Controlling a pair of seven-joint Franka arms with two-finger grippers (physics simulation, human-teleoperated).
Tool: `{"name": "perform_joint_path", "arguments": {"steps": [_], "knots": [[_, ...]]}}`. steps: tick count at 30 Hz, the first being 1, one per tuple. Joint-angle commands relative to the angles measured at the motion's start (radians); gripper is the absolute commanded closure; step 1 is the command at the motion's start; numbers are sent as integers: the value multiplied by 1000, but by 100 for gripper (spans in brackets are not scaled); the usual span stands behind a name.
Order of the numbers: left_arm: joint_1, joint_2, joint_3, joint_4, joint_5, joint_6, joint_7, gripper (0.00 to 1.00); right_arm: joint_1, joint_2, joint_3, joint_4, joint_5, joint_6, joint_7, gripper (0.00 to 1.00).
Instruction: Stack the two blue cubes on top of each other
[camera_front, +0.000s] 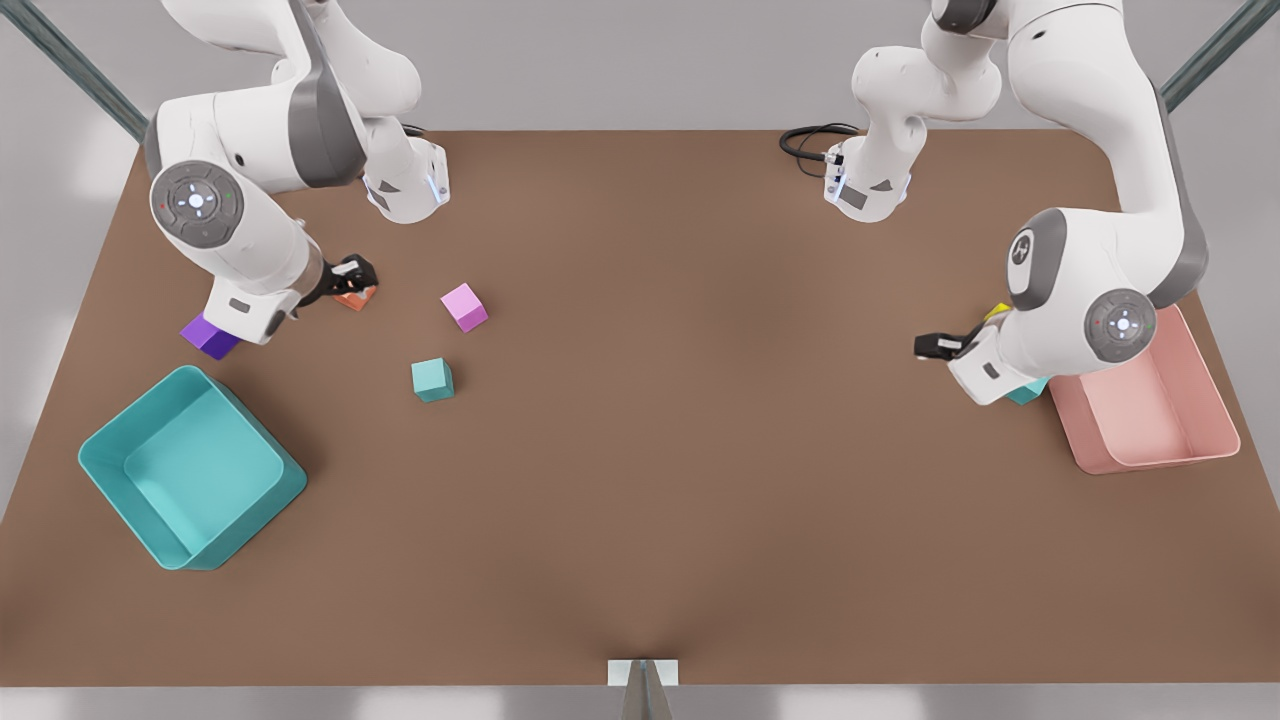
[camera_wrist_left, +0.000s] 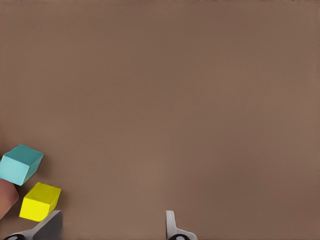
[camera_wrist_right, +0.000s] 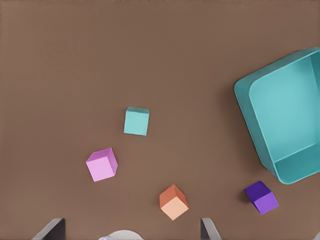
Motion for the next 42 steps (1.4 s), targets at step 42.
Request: {"name": "perform_joint_path", "arguments": {"steps": [42], "knots": [[8, 56, 0, -2, -1, -35, 25, 0, -67, 205, 10, -815, 27, 1072, 219, 0]]}}
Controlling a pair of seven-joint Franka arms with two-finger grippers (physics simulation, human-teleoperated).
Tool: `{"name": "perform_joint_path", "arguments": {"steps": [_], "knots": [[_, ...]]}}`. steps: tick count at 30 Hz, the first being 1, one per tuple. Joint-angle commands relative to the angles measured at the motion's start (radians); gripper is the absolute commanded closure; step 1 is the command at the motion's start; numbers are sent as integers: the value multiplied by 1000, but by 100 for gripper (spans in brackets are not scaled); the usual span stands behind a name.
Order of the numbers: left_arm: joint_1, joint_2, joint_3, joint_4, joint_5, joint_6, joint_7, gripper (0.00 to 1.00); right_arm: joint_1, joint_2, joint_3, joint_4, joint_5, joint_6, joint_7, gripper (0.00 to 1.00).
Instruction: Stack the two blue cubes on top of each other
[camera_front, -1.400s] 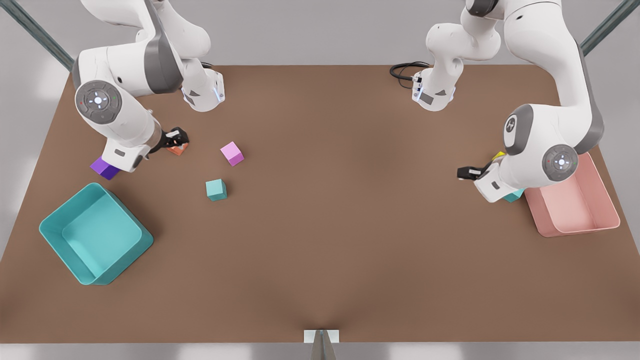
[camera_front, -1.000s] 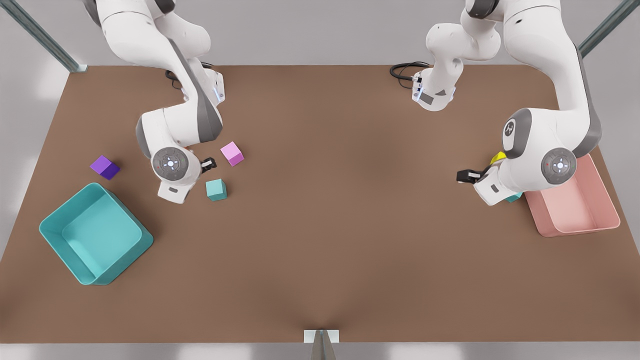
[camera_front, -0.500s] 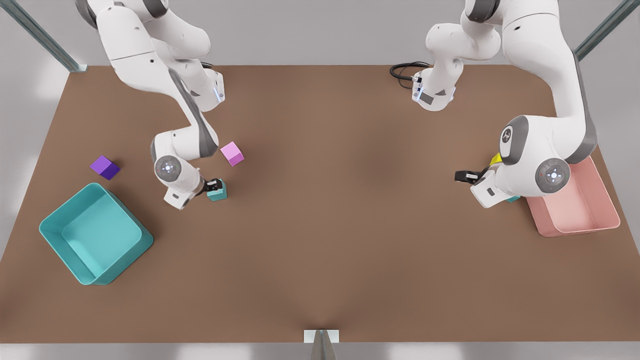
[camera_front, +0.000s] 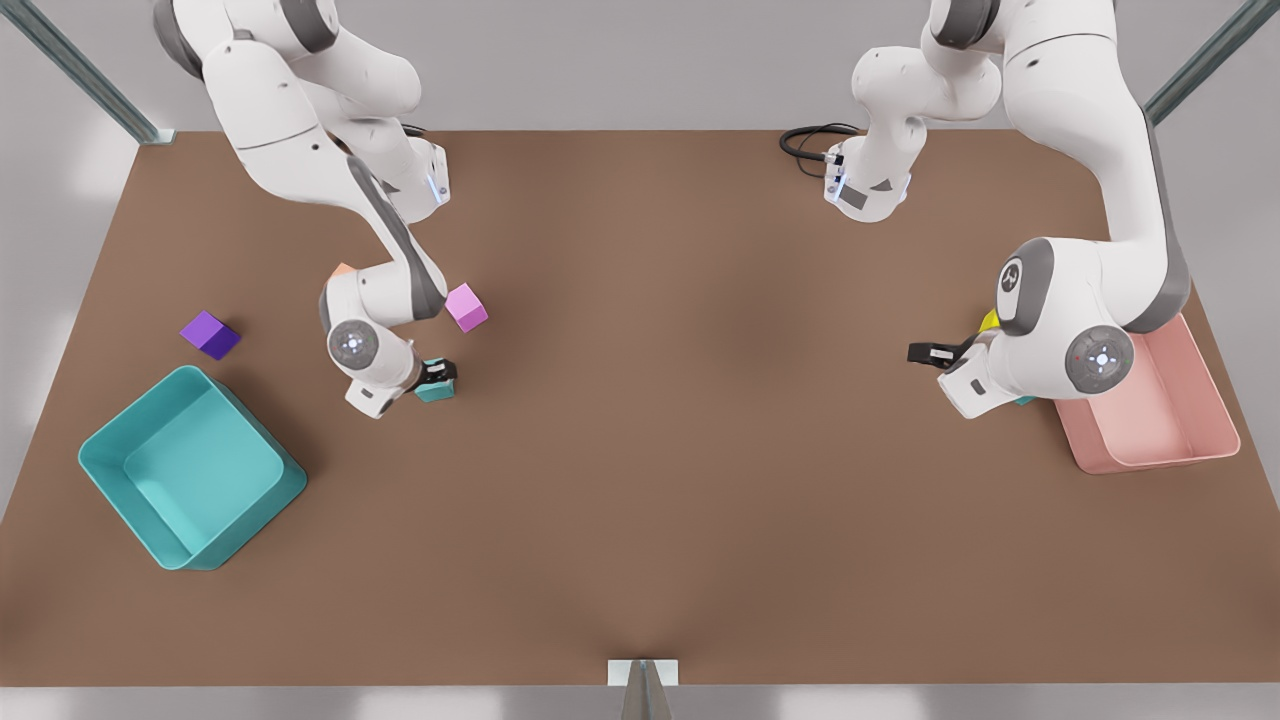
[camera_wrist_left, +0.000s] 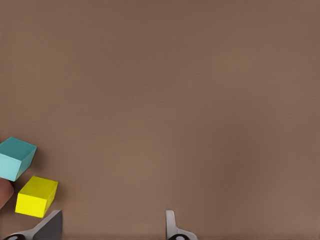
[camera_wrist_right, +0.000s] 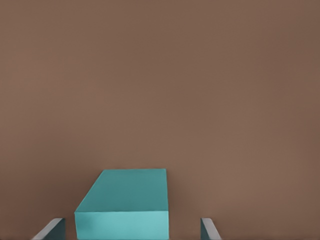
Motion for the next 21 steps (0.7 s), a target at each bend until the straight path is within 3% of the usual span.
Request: {"name": "perform_joint_path", "arguments": {"steps": [1, 18, 19, 21], "knots": [[0, -1, 0, 1, 1, -2, 2, 0, 0, 7, 0, -4, 0, 6, 29, 0], [2, 5, 0, 1, 4, -10, 2, 0, 14, 99, -6, -3, -10, 5, 40, 0], [0, 5, 0, 1, 2, -10, 2, 0, 15, 102, -6, 3, -9, 5, 40, 6], [0, 5, 0, 1, 2, -11, 2, 0, 15, 102, -6, 11, -9, -6, 41, 28]]}}
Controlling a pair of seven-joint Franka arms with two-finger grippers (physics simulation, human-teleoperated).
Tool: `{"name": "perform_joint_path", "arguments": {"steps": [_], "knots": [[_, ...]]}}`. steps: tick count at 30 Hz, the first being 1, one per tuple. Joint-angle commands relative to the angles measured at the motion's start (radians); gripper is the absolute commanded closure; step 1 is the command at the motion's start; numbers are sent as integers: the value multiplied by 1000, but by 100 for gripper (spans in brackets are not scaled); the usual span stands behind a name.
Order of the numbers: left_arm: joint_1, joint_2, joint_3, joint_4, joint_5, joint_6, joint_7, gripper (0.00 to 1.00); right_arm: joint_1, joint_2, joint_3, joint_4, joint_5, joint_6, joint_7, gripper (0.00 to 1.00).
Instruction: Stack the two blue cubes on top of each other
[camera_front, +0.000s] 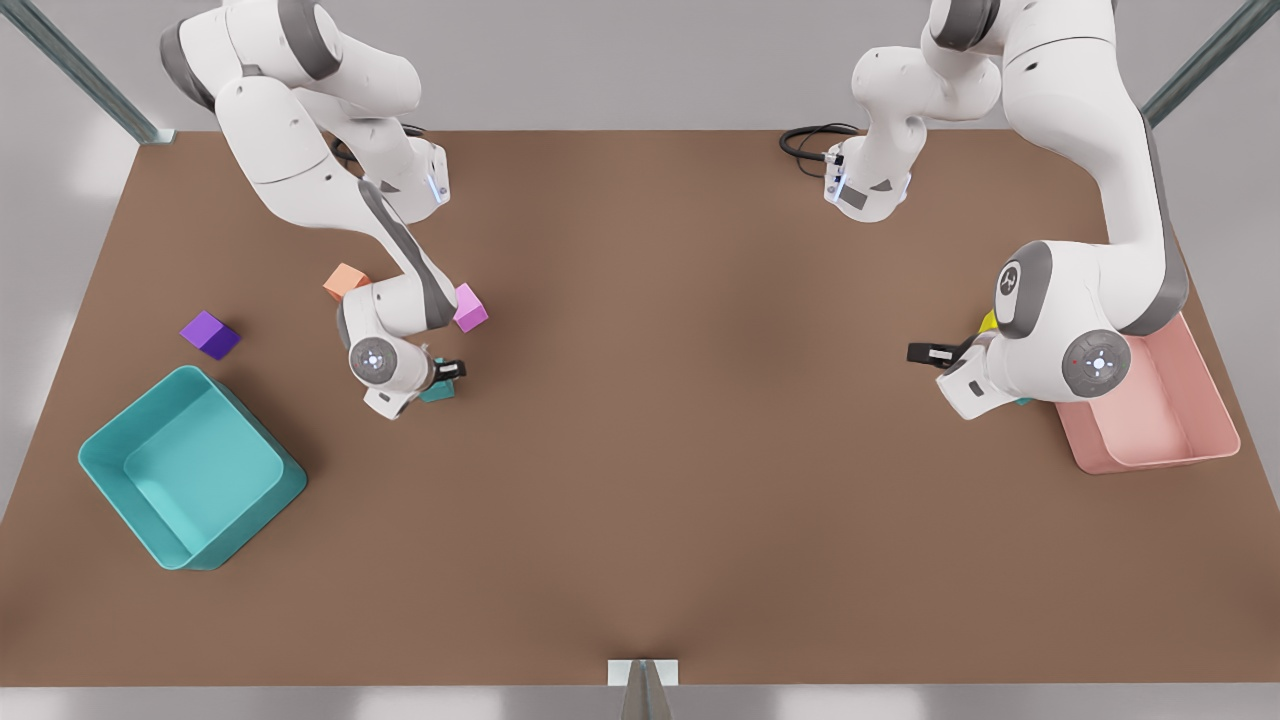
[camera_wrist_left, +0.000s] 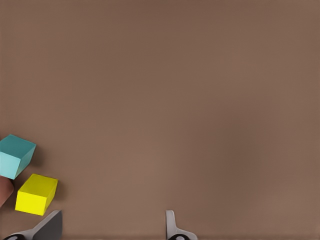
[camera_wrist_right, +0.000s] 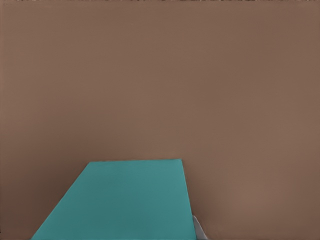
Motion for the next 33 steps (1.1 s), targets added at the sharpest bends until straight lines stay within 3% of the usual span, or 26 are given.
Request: {"name": "perform_joint_path", "arguments": {"steps": [1, 3, 6, 9, 11, 14, 16, 18, 19, 21, 23, 24, 29, 30, 33], "knots": [[0, -1, 0, 2, 0, -2, -1, 0, -1, 0, 0, 16, -1, -38, 13, 35], [0, -1, 0, 2, 2, 0, -1, 0, -1, -6, 2, 46, -1, -87, 10, 43], [1, -1, 0, 2, 2, 0, 1, 0, 2, -12, 44, 148, 28, -182, 3, 43], [11, -1, 0, 3, 3, 3, 1, 0, 45, 133, 215, 424, 145, -183, 18, 42], [21, -1, 0, 3, 3, 35, 1, 0, 189, 221, 215, 599, 138, -136, 207, 42], [63, 13, 0, 0, 0, 67, 4, 0, 391, 382, 187, 809, -58, -38, 595, 42], [101, 10, 5, -76, 17, 125, 244, 0, 514, 439, 132, 884, -147, -36, 820, 42], [240, 22, -20, -162, 43, 234, 614, 0, 642, 474, 26, 927, -145, -33, 915, 42], [339, 26, -90, -214, 104, 320, 653, 0, 668, 485, 12, 944, -147, -24, 954, 42], [357, 19, -86, -312, 166, 544, 823, 0, 723, 526, -28, 990, -145, -24, 1006, 42], [371, 28, -67, -323, 166, 604, 918, 0, 723, 542, -26, 1007, -145, -24, 1006, 38], [394, 28, -61, -340, 166, 625, 993, 0, 723, 542, -26, 1011, -144, -24, 1008, 0], [423, 31, -38, -452, 166, 833, 1070, 0, 705, 534, -20, 1025, -125, -33, 1009, 0], [425, 33, -38, -452, 166, 836, 1114, 0, 698, 493, -20, 1040, -21, -67, 1009, 0], [428, 33, -38, -460, 167, 836, 1156, 0, 611, 267, -17, 1042, 234, -390, 1003, 0]]}}
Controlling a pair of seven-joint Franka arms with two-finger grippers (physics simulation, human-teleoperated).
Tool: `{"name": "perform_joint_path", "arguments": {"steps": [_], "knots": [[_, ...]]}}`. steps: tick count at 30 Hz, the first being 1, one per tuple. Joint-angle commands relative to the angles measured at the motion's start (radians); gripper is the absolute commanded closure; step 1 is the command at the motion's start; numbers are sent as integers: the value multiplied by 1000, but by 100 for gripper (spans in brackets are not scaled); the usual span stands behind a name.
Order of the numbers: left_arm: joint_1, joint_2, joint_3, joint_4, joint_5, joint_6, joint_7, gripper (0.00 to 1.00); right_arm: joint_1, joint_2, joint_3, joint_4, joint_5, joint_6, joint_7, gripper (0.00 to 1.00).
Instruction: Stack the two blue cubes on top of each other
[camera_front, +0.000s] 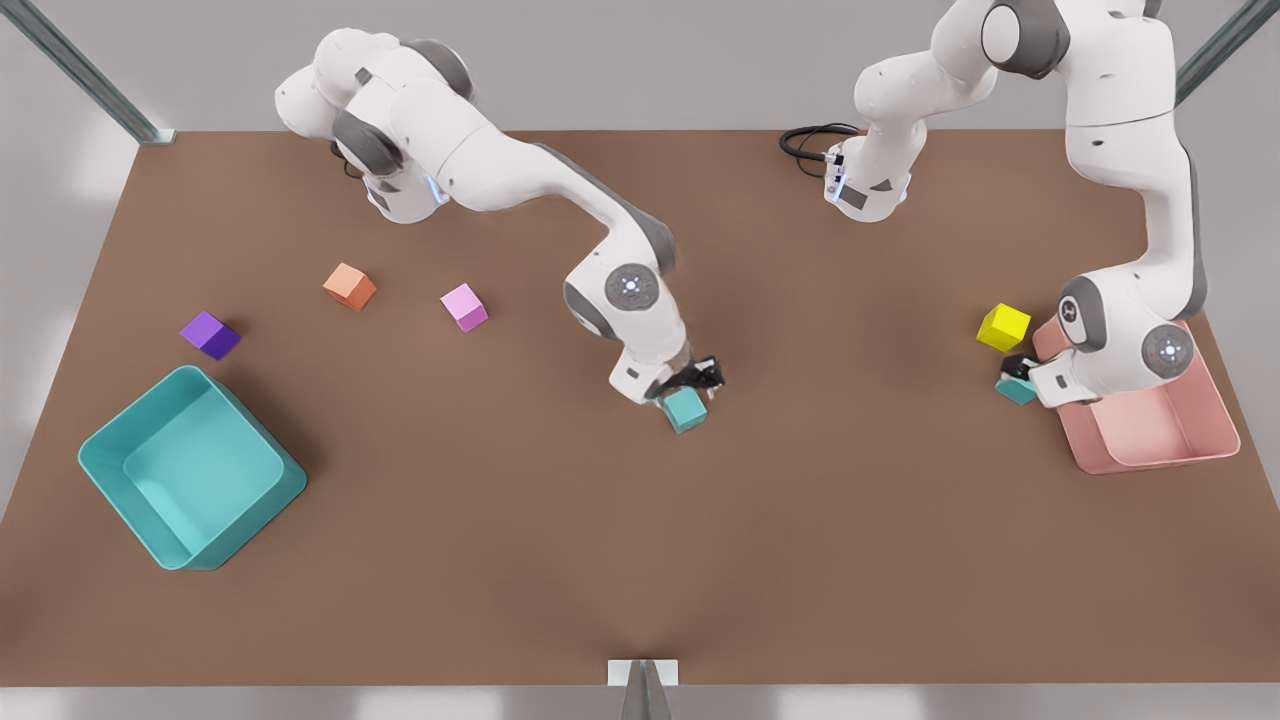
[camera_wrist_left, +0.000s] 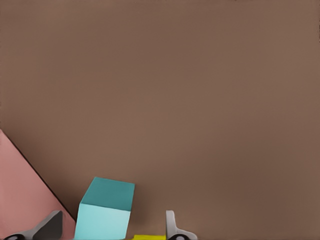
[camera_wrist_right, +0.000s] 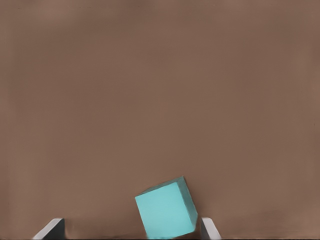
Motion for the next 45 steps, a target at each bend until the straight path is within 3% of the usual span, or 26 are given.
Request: {"name": "perform_joint_path", "arguments": {"steps": [1, 2, 4, 6, 8, 11, 13, 20, 45], "knots": [[3, 1, 0, -4, 3, 113, 538, 0, -77, -103, 1, 5, 161, -426, 271, 0], [3, 6, 3, -22, 3, 130, 538, 0, -186, -131, 1, -2, 158, -612, 72, 0], [7, 15, 11, -25, 3, 130, 533, 0, -387, -97, -10, -18, 138, -786, -344, 0], [10, 15, 35, -64, 2, 130, 500, 0, -525, -77, -10, -16, -32, -798, -655, 0], [10, 15, 42, -64, 2, 133, 498, 0, -613, -134, -7, 22, -64, -897, -857, 0], [12, 29, 51, -65, 0, 131, 498, 0, -588, -450, -8, -59, -121, -960, -852, 0], [18, 31, 51, -74, 0, 130, 498, 0, -553, -576, -8, -159, -133, -939, -858, 0], [35, 78, 65, -73, 0, 162, 497, 0, -594, -487, -7, -162, -66, -930, -863, 0], [55, 167, 89, -74, 2, 179, 498, 0, -594, -479, -7, -154, -93, -901, -858, 0]]}}
